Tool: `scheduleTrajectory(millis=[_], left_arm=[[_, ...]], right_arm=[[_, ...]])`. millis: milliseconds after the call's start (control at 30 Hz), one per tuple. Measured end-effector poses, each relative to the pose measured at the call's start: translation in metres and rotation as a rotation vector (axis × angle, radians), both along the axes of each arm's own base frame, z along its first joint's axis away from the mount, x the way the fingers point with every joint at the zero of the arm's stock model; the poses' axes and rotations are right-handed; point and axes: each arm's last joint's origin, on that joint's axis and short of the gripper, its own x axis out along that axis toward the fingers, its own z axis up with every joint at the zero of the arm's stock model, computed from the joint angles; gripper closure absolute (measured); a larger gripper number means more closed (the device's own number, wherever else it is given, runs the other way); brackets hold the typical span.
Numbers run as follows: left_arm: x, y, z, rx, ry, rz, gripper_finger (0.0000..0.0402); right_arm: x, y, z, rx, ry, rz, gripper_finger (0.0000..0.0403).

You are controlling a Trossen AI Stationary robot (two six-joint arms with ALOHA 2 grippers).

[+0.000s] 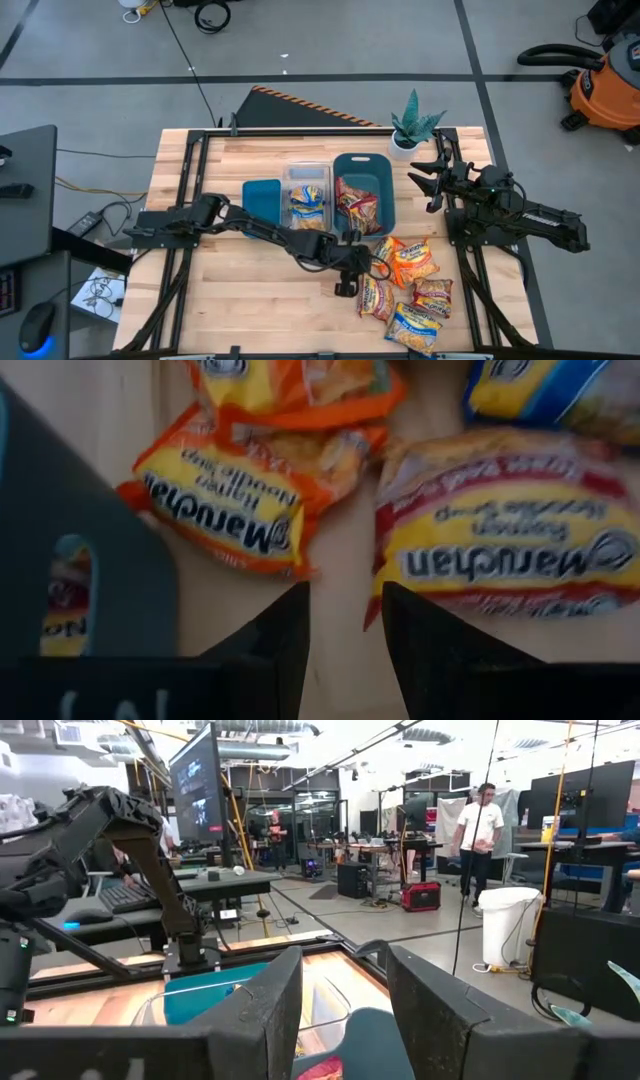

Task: Sort Maruchan noodles
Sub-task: Put the red noodle pack into the right blue bin

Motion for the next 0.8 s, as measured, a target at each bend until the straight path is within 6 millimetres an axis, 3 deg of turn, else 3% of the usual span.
scheduleTrajectory(millis=[367,800], left_arm=[[-0.007,-0.017,-0.011,0.12,-0.032,0.02,0.0269],[-0.011,-0.03,0.0,0.141,-0.009,0.037,0.0269]], right_arm=[[0.0,0.0,0.0,0.0,0.0,0.0,0.025],[0.0,0.0,0.0,0.0,0.0,0.0,0.025]])
